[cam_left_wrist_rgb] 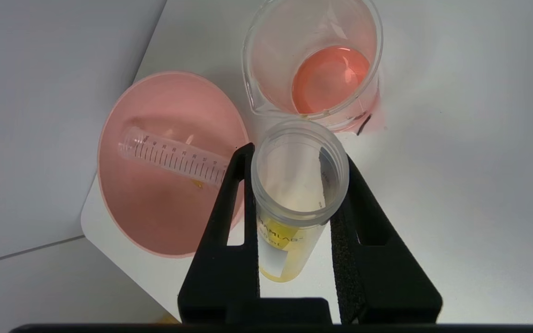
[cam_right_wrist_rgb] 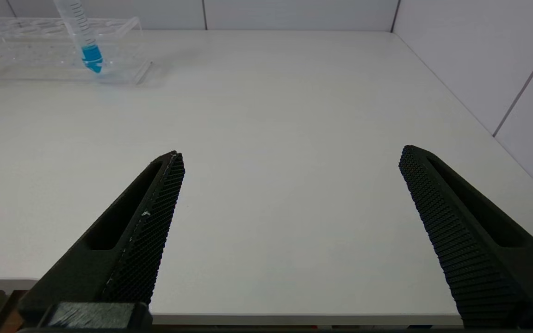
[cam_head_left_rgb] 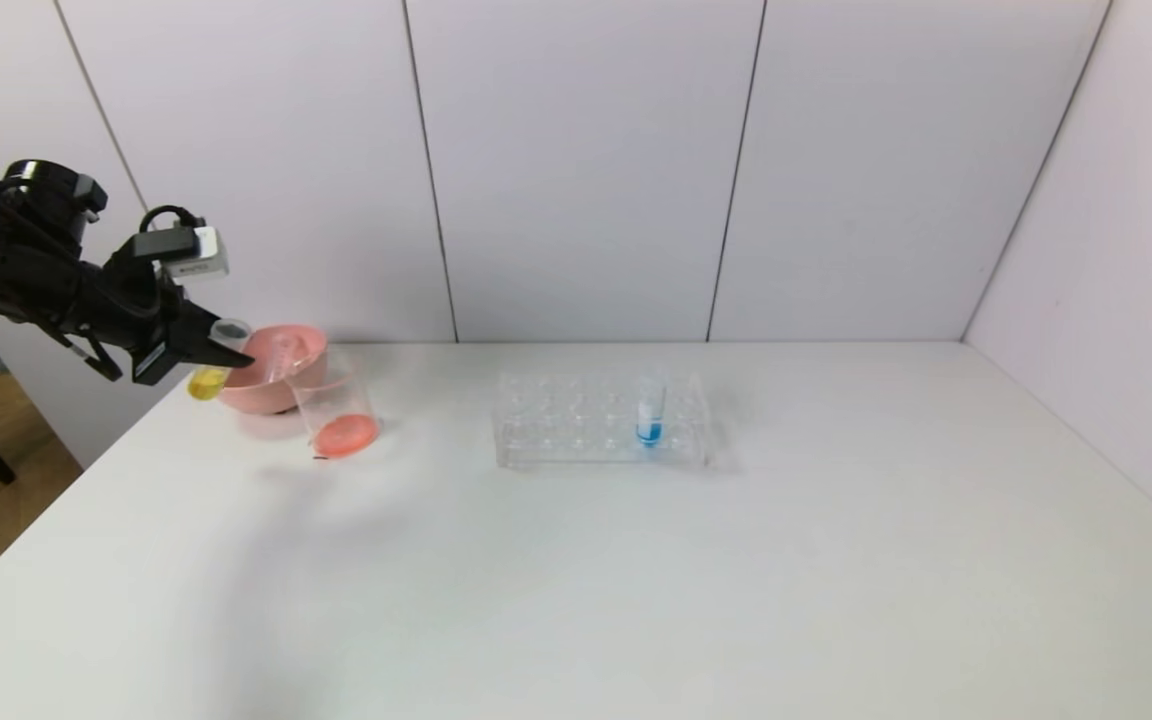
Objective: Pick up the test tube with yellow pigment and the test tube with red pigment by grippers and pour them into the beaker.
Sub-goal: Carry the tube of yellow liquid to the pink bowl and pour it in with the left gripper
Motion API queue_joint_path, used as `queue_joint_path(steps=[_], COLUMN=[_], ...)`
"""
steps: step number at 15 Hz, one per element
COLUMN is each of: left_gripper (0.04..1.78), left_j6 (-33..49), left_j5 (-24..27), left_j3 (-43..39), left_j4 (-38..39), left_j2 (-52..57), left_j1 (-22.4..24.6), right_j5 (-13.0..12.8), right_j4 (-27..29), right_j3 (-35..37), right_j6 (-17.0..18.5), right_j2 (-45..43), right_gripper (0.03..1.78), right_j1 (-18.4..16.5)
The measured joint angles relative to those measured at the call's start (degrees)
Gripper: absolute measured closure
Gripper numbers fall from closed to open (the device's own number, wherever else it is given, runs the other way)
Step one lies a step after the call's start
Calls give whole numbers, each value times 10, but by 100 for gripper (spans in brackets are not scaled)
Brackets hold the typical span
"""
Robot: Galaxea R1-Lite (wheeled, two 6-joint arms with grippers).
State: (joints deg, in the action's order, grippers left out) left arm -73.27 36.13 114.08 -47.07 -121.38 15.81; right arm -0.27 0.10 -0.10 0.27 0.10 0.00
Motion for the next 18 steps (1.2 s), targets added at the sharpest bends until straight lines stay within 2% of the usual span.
queue_joint_path(steps=[12, 18], left_gripper=[137, 137], left_j6=[-48, -49], left_j5=[-56, -84], left_j3=[0, 1], left_j4=[4, 16], left_j2=[-1, 1], left_j1=[-7, -31], right_j5=[0, 0], right_j4=[0, 0], right_j3=[0, 0], right_j6=[0, 0], right_j2=[0, 0], right_gripper=[11, 11], right_j1=[0, 0])
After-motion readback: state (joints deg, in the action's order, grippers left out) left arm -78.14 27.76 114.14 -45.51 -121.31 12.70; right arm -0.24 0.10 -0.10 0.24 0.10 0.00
